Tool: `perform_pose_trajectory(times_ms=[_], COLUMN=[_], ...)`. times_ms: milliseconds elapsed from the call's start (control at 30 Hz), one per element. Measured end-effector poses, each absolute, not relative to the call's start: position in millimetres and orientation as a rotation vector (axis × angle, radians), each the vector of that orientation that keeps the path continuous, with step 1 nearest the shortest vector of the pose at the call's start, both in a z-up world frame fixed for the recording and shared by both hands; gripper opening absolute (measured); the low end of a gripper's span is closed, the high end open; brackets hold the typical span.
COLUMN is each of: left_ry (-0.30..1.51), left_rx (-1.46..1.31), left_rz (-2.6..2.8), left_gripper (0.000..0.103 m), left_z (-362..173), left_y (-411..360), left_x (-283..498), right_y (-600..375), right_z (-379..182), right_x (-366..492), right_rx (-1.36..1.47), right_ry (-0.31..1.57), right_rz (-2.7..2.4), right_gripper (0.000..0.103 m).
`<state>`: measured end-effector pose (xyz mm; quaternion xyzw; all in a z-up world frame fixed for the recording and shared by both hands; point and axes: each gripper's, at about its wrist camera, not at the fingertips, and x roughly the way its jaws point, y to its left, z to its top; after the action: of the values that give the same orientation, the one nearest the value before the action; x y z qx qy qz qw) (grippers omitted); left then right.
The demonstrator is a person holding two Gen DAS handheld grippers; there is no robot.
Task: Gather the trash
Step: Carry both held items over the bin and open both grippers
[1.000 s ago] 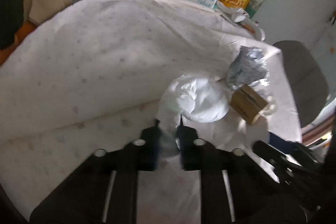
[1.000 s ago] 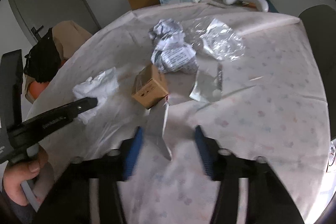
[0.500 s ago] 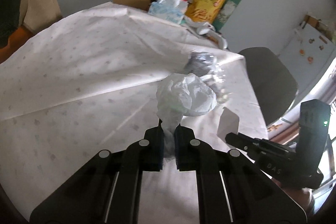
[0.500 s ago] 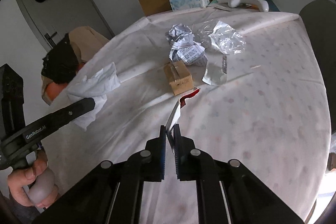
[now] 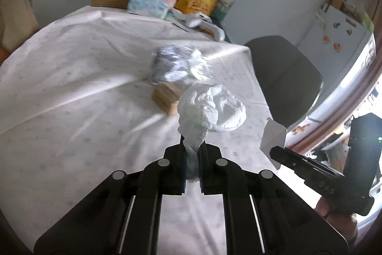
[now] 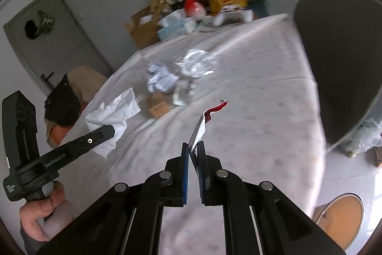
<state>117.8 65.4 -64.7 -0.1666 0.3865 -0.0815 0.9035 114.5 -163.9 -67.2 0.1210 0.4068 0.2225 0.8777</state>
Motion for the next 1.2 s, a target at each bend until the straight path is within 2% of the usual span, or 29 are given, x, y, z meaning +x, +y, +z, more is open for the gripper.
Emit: perform_pose_trajectory(times_ms=[733,1200], left_ry=[0.894,0.986], left_rx=[-0.170,-0.059], left_rz=[-0.451,-0.596], left_gripper=[0.009,0.009], left_z=[-69.0,-94.4], left_y=[-106.3,-204.2], left_x=[150.2,149.9], right_y=[-338.6,-435.0], right_z=[-86.6,-147.1], right_x=[70.7,29.3], right_rx=[0.349,0.440], right_ry=[0.820,0.913], right_rz=[0.083,-0.161], right_gripper=[0.008,0.009])
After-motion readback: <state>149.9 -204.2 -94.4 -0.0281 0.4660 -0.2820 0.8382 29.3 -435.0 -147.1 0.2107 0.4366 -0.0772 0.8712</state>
